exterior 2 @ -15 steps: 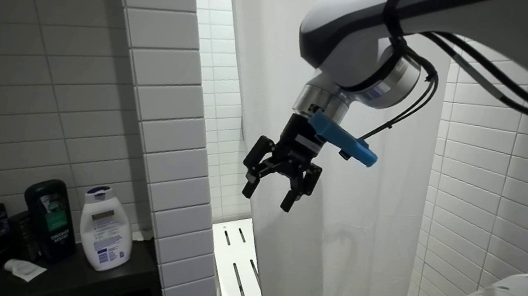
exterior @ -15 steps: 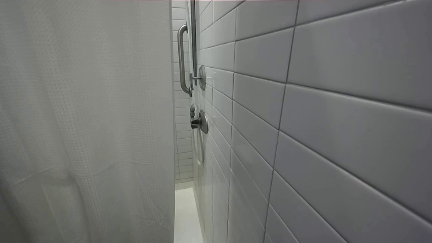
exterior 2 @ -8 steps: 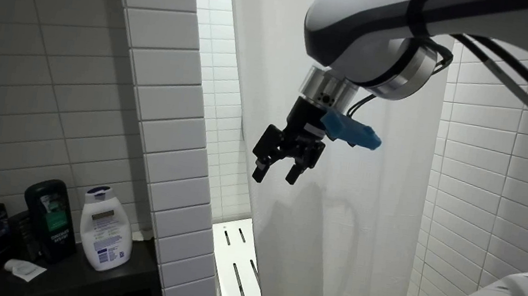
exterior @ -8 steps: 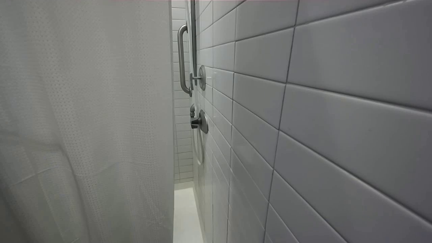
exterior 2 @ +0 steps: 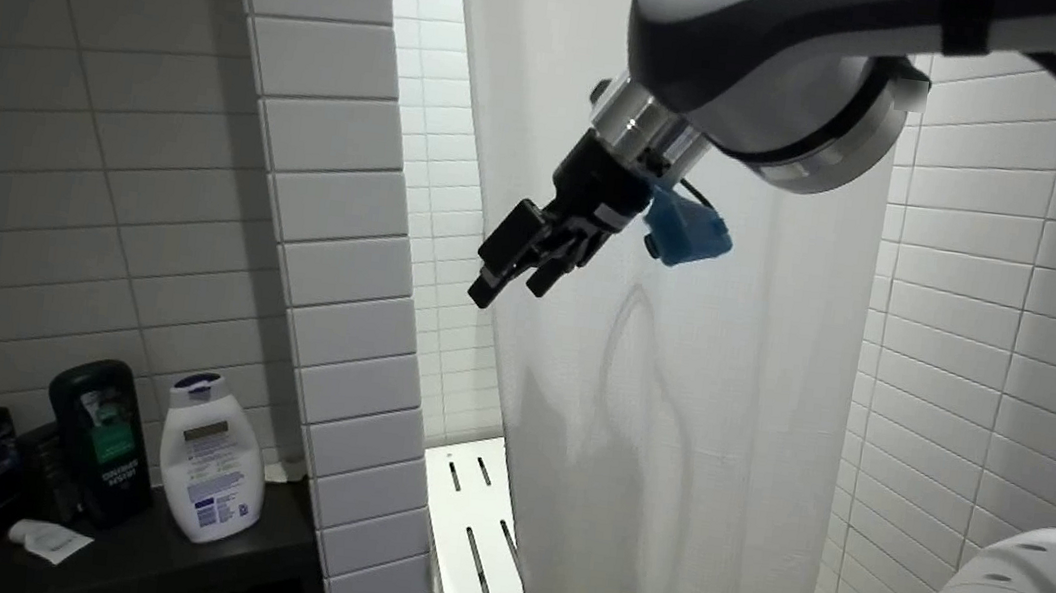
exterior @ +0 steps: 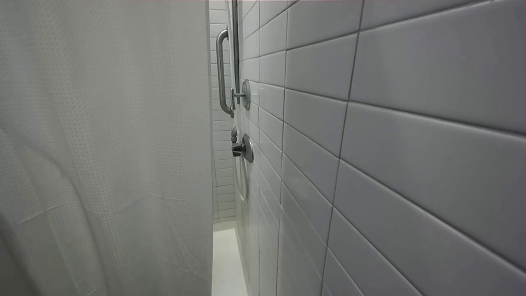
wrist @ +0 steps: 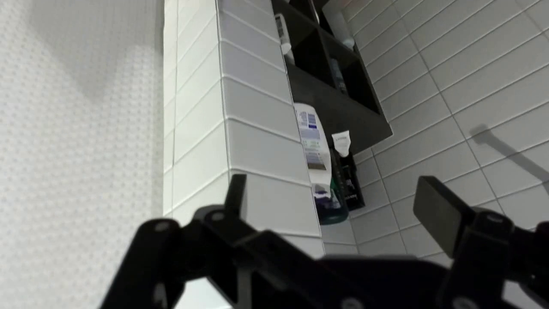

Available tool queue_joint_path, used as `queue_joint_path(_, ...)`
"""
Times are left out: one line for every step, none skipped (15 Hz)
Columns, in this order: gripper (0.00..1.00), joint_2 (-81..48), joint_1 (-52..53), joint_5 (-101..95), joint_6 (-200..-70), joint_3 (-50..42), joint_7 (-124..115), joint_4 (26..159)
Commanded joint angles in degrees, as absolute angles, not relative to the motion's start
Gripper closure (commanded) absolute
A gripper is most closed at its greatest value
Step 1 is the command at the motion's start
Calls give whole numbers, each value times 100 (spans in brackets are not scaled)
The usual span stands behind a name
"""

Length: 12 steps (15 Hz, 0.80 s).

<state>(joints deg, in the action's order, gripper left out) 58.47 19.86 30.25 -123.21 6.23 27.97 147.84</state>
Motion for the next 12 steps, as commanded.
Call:
queue_joint_path(0, 5984, 2529, 2925, -13391, 542, 3217, 14980)
queue_joint_path(0, 5994, 2679, 2929, -13787, 537, 3282, 15035)
queue_joint_path(0, 5991, 2836, 2931, -14205, 505, 3355, 15105)
queue_joint_path(0, 5971, 2986, 2886, -14512, 472, 3379, 15143)
queue_joint_path(0, 5958, 3116, 2846, -14833, 438, 3383, 15193)
queue_joint_path(0, 5930, 3234, 2779, -15127, 394, 3368, 15215)
queue_joint_path(0, 5921, 3333, 2686, -15451, 347, 3317, 15249)
queue_joint_path(0, 5901, 3410, 2562, -15719, 302, 3221, 15255)
queue_joint_path(0, 5888, 3471, 2409, -15984, 240, 3128, 15260)
queue_joint_path(0, 5878, 3518, 2254, -16223, 174, 3013, 15245)
queue_joint_path(0, 5883, 3560, 2099, -16388, 97, 2883, 15235)
queue_joint_path(0, 5899, 3641, 1933, -16488, -10, 2779, 15236)
